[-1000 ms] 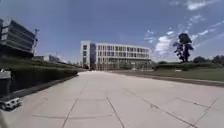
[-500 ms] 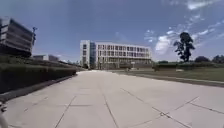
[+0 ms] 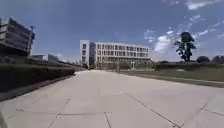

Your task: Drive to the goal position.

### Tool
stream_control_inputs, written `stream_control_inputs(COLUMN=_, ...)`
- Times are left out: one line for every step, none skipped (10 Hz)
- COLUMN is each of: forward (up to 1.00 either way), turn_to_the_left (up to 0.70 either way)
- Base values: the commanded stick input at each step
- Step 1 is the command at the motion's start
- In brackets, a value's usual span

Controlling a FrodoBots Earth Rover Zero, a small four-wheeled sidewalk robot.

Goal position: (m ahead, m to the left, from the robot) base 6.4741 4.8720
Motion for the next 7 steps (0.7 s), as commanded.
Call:
stream_control_inputs(forward=0.70, turn_to_the_left=0.00)
stream_control_inputs(forward=0.70, turn_to_the_left=0.00)
stream_control_inputs(forward=0.70, turn_to_the_left=0.00)
stream_control_inputs(forward=0.70, turn_to_the_left=0.00)
stream_control_inputs(forward=0.70, turn_to_the_left=0.00)
stream_control_inputs(forward=0.70, turn_to_the_left=0.00)
stream_control_inputs(forward=0.70, turn_to_the_left=0.00)
